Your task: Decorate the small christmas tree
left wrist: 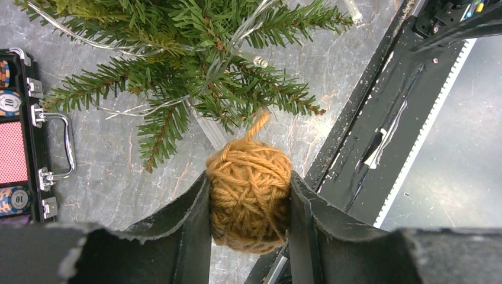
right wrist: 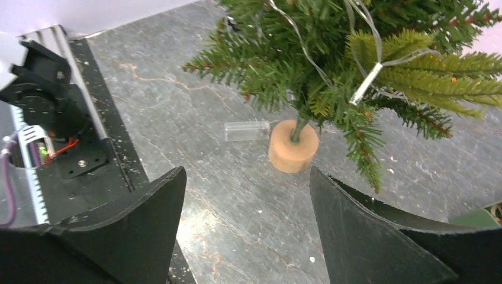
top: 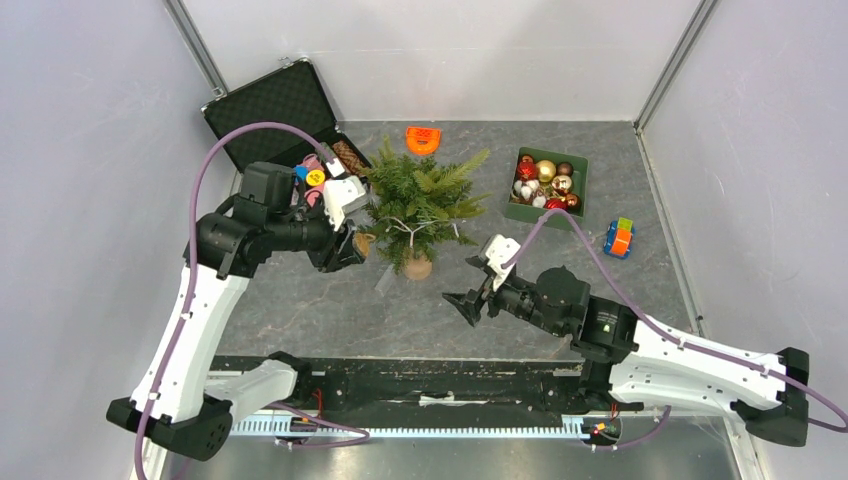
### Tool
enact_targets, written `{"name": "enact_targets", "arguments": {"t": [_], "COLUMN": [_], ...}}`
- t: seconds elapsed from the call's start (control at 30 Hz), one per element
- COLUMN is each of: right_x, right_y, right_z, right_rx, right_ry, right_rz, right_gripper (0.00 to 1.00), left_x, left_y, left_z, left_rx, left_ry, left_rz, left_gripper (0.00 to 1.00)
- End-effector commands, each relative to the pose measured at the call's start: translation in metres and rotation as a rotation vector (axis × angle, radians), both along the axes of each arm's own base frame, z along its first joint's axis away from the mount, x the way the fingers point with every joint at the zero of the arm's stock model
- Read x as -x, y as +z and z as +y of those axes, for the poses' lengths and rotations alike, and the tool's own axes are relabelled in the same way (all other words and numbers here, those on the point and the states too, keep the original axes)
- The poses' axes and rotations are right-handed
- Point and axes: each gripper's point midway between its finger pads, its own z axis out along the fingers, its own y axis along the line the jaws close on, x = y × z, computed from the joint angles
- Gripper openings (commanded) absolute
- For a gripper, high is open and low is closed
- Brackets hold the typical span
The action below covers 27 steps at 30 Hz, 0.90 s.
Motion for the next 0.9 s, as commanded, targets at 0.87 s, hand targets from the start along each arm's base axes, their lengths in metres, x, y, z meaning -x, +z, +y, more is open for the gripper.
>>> {"name": "enact_targets", "arguments": {"t": [0.87], "right_x": [-0.011], "right_y": [0.002], "right_z": [0.013], "right_rx": [-0.012], "right_ry": [0.036], "right_rz": [-0.01], "right_gripper": [0.79], "left_x": [-0.027], "left_y": [-0.002], "left_z": [-0.004], "left_rx": [0.016], "left_ry": [0.049], "left_rz": [0.009], "left_gripper": [0.02]}}
